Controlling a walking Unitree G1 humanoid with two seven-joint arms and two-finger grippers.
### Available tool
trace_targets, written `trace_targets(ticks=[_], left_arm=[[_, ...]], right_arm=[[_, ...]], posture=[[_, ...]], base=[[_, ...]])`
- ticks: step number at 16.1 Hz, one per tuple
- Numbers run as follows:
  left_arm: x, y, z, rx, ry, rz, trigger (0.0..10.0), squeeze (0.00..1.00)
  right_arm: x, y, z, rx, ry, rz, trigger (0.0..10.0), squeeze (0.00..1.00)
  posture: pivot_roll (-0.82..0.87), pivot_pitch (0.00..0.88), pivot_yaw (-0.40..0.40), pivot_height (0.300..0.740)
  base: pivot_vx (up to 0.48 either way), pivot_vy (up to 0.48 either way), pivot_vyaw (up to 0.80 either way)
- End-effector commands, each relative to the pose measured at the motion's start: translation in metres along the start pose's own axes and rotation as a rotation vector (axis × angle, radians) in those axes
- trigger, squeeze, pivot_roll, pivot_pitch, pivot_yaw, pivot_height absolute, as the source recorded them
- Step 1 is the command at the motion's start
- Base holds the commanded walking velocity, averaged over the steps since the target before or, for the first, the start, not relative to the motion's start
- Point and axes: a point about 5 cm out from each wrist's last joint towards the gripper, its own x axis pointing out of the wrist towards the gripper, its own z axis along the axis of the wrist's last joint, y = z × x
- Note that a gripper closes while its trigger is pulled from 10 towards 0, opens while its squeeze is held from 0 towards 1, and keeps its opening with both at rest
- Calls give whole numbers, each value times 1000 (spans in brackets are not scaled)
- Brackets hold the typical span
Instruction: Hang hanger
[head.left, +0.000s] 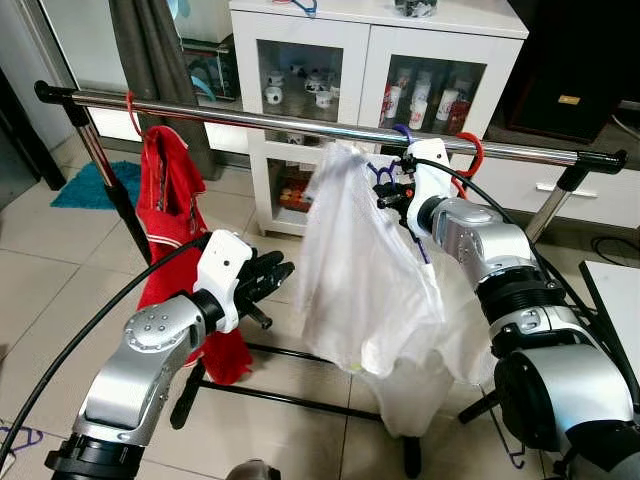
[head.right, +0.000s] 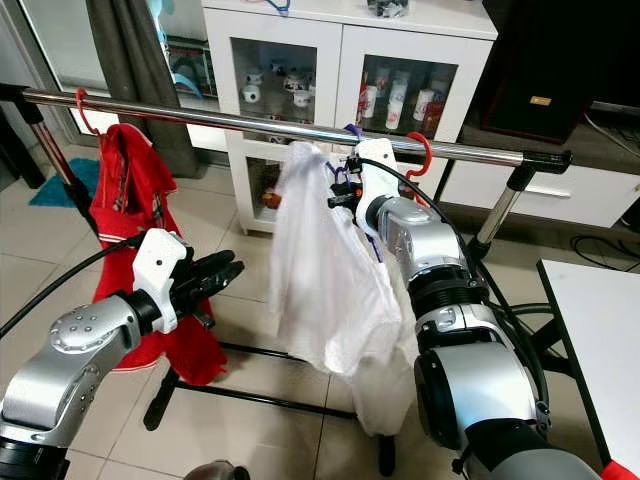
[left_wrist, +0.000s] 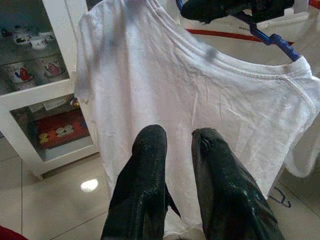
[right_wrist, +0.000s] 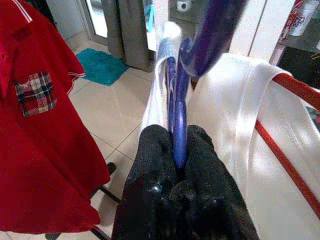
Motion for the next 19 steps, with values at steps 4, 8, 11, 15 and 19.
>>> trace_targets(ticks=[4,8,11,15,19], left_arm=[[6,-5,4,-13,-28,-7,10000,0],[11,-13,6,-49,-60,28,10000,0],[11,-16,7,-54,-75,35,10000,0],[9,-19,7,-69,-87,45,10000,0],[9,-22,6,-60,-74,35,10000,0]], right_arm=[[-7,3,15,39,-113,46,0,0],[-22,6,15,21,-169,85,0,0],[-37,8,10,-47,-178,122,0,0],[-64,17,-7,-75,-172,160,0,0],[-84,31,-22,-35,-181,174,0,0]], posture=[[56,0,26,740],[46,0,30,740],[41,0,28,740],[32,0,24,740],[27,0,22,740]], base=[[0,0,0],[0,0,0],[0,0,0],[0,0,0],[0,0,0]])
